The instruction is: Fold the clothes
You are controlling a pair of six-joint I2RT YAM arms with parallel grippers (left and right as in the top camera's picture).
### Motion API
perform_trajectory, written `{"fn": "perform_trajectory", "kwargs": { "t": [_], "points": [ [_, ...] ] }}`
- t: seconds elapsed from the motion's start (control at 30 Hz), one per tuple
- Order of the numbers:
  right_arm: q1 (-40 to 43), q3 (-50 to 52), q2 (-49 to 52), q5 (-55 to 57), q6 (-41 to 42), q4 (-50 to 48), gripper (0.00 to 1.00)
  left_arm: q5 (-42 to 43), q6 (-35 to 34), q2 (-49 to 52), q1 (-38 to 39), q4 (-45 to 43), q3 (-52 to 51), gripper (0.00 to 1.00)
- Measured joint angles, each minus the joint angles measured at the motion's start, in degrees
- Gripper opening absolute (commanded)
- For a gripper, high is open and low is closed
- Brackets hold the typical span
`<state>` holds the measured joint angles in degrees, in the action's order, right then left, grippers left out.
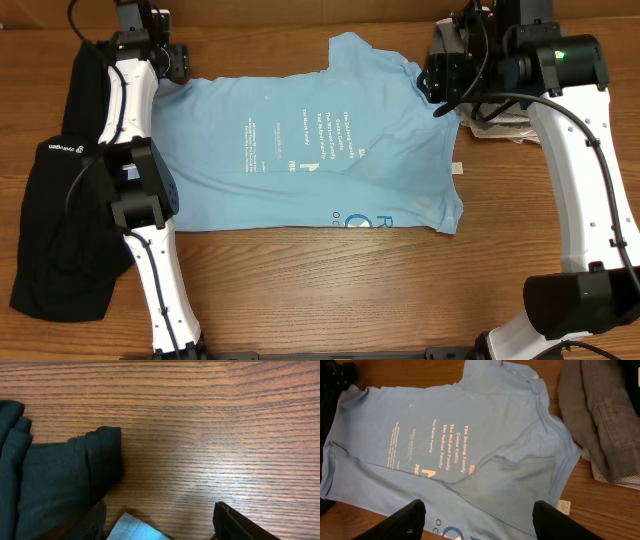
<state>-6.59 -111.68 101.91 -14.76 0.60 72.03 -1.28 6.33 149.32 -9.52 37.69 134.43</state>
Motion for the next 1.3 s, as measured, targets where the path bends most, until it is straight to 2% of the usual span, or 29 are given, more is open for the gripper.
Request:
{"fn": "perform_trajectory", "kwargs": {
  "t": [0.7,0.9,0.97,1.13,1.23,1.3],
  "points": [
    [0.0,0.0,0.0,0.0,-0.2,1.14,0.72,-0.31,-0.2,2.21,-1.31,0.44,-0.59,0.69],
    [0.0,0.0,0.0,0.0,-0.24,1.14,0.72,0.0,-0.44,2.86,-1.36,0.28,-0.57,0.65],
    [0.0,0.0,0.0,0.02,-0.2,1.18,0.72,0.02,-0.46,2.89,-1.36,0.33,-0.57,0.59],
    [0.0,0.0,0.0,0.0,-0.2,0.63,0.71,0.39,-0.79,2.97,-1.33,0.48,-0.57,0.32],
    [0.0,0.0,0.0,0.0,-0.2,-0.15,0.71,0.37,-0.81,2.97,-1.22,2.21,-0.33,0.22],
    [0.0,0.0,0.0,0.0,-0.22,-0.63,0.68,0.37,-1.07,2.97,-1.2,4.26,0.11,0.08]
  ]
}}
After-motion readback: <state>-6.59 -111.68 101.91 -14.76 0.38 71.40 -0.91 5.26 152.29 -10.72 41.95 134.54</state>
